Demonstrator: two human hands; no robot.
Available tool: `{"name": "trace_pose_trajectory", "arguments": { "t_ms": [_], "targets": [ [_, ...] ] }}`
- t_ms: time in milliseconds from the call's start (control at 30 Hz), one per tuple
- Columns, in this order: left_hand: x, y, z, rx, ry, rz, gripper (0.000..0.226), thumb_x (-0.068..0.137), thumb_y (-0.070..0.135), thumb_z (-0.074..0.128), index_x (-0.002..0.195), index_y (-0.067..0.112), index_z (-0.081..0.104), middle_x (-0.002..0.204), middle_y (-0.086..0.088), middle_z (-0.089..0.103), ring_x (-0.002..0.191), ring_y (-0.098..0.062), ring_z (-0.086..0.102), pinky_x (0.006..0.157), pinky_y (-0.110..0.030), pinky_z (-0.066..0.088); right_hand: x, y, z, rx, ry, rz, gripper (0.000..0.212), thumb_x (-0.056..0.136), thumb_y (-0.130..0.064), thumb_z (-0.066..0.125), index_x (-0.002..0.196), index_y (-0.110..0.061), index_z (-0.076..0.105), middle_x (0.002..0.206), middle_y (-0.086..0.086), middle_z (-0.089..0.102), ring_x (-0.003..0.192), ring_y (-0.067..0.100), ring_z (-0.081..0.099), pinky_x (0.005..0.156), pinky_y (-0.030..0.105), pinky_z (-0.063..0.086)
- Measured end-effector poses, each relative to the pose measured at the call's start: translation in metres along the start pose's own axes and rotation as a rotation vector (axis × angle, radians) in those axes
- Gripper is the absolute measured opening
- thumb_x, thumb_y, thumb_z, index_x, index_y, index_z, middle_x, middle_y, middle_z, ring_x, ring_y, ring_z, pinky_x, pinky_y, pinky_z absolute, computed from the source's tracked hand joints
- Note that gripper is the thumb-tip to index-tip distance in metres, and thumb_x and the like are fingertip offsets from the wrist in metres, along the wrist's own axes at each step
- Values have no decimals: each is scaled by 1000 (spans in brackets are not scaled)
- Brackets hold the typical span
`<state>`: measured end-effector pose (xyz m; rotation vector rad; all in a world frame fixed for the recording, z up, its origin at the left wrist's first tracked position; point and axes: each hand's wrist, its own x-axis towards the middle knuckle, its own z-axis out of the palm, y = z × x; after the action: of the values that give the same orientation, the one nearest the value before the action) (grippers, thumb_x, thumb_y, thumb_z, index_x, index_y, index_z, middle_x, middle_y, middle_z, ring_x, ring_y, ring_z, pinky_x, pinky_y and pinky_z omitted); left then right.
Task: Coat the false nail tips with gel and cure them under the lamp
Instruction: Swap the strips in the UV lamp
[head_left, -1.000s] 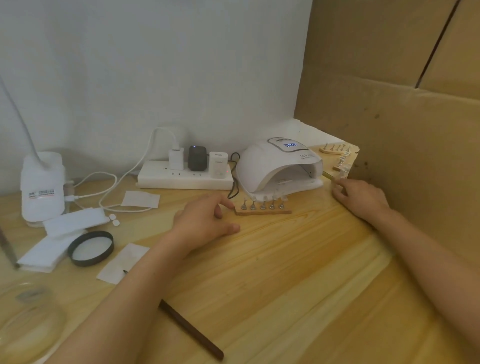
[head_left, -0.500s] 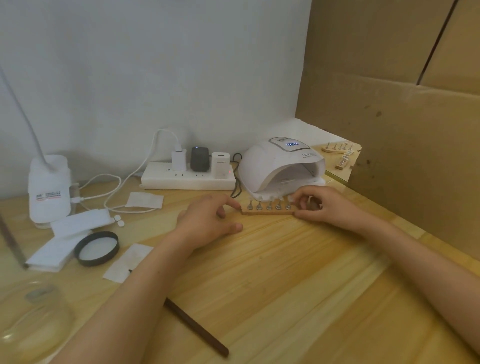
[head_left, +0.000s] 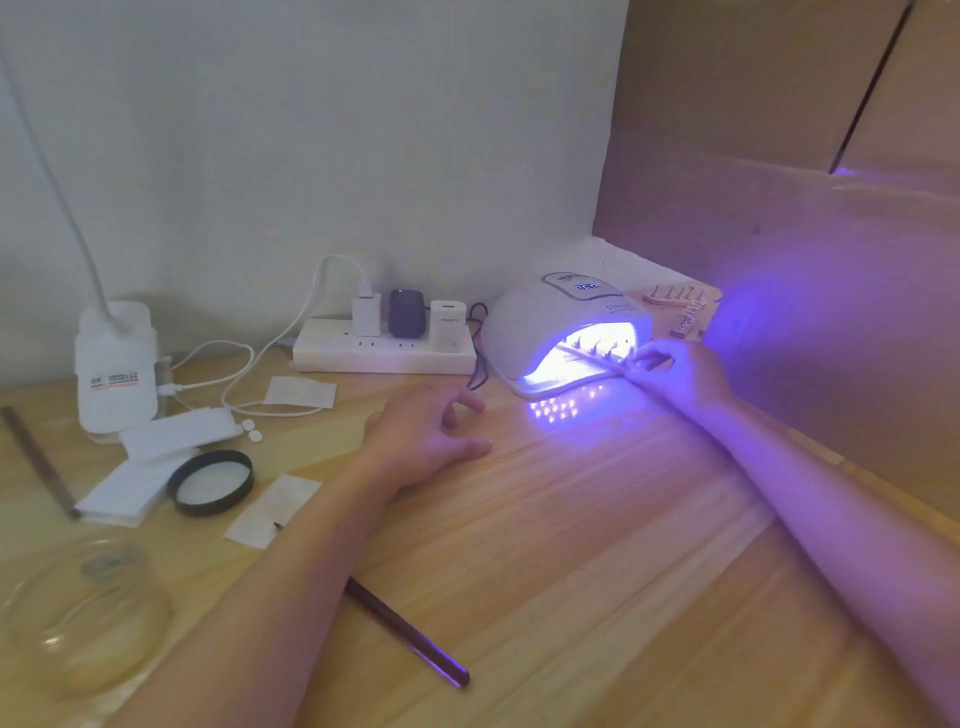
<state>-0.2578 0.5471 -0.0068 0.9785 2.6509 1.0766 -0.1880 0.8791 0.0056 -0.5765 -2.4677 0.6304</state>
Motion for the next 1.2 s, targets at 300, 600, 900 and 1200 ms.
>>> {"name": "trace_pose_trajectory", "arguments": {
  "t_ms": [300, 600, 900, 1200],
  "targets": [
    [1, -1, 0, 2, 12, 13, 38, 78, 46, 78, 112, 39, 63, 89, 15, 52, 96, -10, 50, 87, -33, 40, 1, -16, 18, 523, 216, 258, 21, 87, 2, 64, 105, -4, 73, 94, 12, 72, 71, -1, 63, 65, 11, 43],
    [0, 1, -1, 27, 14, 11, 38, 77, 46, 78, 112, 40, 63, 93, 14, 53, 91, -8, 50, 87, -31, 41, 25, -94, -17, -137, 114, -327, 34, 96, -22, 45, 116, -36, 69, 90, -9, 48, 91, 8, 51, 68, 31, 29],
    [2, 1, -1, 15, 11, 0, 39, 76, 45, 78, 112, 40, 63, 92, 13, 53, 91, -10, 50, 88, -32, 41, 37, -105, -2, -292, 63, -230, 39, 93, -17, 44, 118, -35, 67, 94, -4, 44, 100, 20, 55, 69, 30, 26],
    [-2, 7, -2, 56, -48, -11, 42, 83, 47, 71, 122, 41, 57, 95, 15, 47, 109, -14, 49, 91, -33, 35, -39, -112, 9, -425, 154, -399, 46, 98, -17, 49, 144, -20, 47, 120, 12, 48, 106, 32, 50, 83, 41, 35]
  ]
}}
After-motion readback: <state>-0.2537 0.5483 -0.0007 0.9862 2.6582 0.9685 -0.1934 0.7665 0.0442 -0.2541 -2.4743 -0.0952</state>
